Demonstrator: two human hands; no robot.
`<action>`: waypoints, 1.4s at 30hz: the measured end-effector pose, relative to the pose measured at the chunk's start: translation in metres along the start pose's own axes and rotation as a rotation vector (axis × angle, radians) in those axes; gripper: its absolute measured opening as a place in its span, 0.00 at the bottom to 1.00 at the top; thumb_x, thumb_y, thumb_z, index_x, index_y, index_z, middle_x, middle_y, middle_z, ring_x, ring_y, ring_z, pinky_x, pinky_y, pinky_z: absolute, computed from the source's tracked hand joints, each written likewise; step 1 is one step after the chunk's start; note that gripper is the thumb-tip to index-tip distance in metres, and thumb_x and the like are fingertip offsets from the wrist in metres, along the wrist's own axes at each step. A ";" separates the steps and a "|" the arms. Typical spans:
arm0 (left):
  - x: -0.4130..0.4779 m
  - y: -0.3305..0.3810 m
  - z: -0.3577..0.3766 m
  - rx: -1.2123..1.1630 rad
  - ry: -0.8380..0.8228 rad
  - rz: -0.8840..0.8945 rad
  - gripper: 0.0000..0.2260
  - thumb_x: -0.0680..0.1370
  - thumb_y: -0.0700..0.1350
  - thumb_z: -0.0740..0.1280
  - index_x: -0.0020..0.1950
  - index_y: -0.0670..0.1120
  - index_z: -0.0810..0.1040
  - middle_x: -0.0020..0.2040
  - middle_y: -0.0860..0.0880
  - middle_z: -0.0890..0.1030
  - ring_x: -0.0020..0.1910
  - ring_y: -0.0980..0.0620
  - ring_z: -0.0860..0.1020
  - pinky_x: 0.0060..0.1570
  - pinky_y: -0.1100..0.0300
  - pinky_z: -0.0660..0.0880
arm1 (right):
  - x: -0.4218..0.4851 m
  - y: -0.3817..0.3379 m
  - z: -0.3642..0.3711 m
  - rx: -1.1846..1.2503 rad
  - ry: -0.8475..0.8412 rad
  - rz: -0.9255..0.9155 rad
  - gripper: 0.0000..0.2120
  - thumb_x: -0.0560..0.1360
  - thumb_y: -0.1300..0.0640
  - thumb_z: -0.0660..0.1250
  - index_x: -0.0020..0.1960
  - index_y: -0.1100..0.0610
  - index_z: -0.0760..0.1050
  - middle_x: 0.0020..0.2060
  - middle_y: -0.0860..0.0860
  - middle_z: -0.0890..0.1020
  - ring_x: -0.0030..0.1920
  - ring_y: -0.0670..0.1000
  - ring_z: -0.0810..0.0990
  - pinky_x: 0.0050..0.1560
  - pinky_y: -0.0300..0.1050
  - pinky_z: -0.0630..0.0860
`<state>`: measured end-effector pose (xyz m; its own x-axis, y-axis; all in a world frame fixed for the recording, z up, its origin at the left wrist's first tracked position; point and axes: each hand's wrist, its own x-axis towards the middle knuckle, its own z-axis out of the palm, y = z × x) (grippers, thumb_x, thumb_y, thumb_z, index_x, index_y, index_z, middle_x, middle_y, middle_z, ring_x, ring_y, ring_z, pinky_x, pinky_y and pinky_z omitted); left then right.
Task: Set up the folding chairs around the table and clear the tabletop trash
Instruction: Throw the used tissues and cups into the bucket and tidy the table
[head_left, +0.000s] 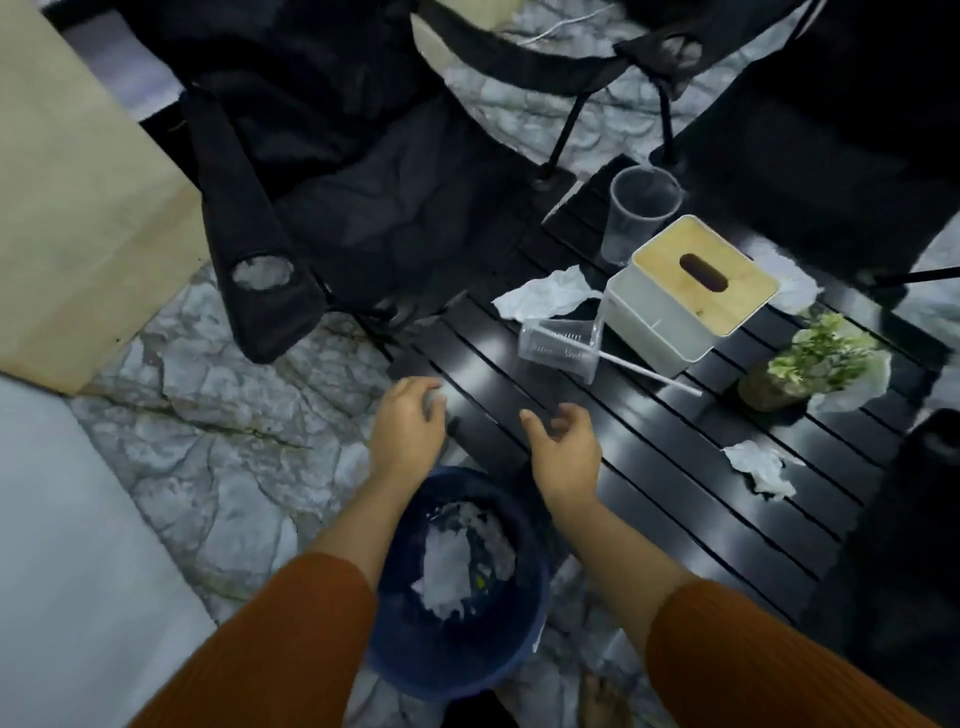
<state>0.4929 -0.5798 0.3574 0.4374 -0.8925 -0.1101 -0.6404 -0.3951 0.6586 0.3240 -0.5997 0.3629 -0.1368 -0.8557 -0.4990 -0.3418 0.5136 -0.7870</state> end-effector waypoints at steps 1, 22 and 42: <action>0.017 0.010 0.002 0.020 -0.019 0.052 0.11 0.79 0.41 0.64 0.60 0.42 0.79 0.59 0.45 0.79 0.60 0.46 0.75 0.61 0.53 0.72 | 0.008 -0.007 0.004 0.071 0.057 0.068 0.31 0.75 0.47 0.70 0.71 0.59 0.64 0.63 0.56 0.75 0.62 0.56 0.75 0.55 0.44 0.72; 0.205 0.054 0.112 0.247 -0.463 0.428 0.11 0.77 0.41 0.67 0.59 0.43 0.79 0.56 0.45 0.75 0.58 0.46 0.72 0.59 0.54 0.71 | 0.144 -0.064 0.053 0.814 0.677 0.608 0.40 0.61 0.52 0.79 0.67 0.56 0.63 0.60 0.57 0.76 0.54 0.59 0.80 0.53 0.49 0.77; 0.065 -0.005 0.044 0.067 -0.098 0.095 0.04 0.77 0.42 0.68 0.45 0.42 0.80 0.45 0.47 0.78 0.41 0.49 0.77 0.46 0.55 0.76 | 0.027 -0.007 0.020 0.532 0.291 0.303 0.42 0.66 0.53 0.78 0.73 0.51 0.58 0.56 0.50 0.74 0.55 0.52 0.76 0.52 0.44 0.70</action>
<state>0.4965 -0.6451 0.3148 0.3110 -0.9423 -0.1236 -0.7186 -0.3182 0.6184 0.3417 -0.6252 0.3480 -0.4244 -0.6127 -0.6667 0.2449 0.6312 -0.7359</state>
